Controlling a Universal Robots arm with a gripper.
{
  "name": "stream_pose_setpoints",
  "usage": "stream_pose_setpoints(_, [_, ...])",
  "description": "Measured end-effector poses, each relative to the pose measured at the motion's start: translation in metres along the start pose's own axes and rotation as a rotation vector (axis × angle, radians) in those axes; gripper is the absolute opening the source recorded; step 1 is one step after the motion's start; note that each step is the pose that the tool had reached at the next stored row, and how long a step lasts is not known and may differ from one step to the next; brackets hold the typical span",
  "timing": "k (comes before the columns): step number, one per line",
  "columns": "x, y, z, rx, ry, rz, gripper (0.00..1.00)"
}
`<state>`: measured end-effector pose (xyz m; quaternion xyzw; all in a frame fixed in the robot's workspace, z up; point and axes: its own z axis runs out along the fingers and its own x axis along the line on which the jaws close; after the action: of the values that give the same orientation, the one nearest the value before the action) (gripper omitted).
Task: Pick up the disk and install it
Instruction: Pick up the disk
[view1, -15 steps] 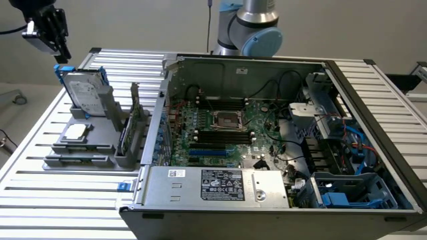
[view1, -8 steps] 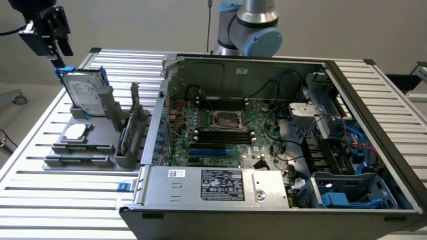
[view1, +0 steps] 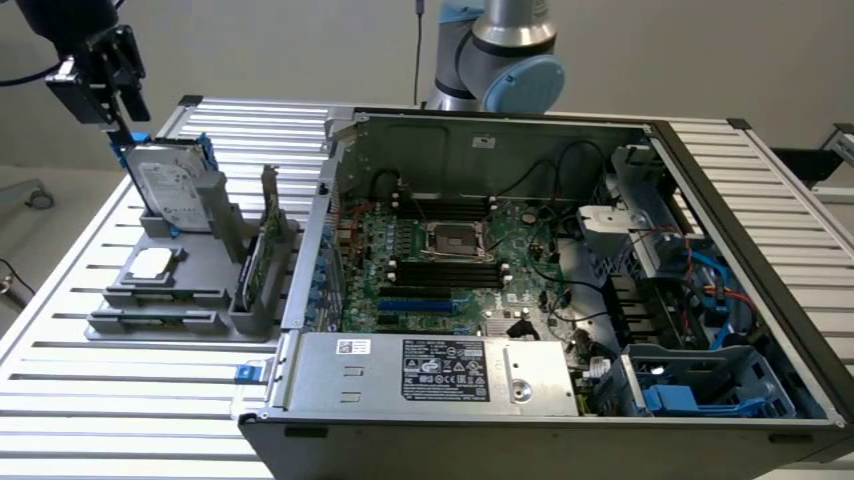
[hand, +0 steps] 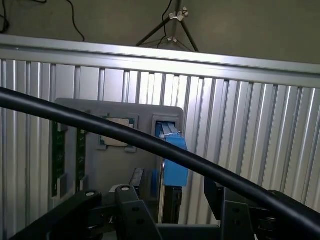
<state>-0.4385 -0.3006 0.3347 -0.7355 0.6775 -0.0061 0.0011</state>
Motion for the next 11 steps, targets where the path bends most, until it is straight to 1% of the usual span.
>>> stream_pose_setpoints(11, [-0.002, 0.0036, 0.02, 0.0, 0.0003, 0.0, 0.6])
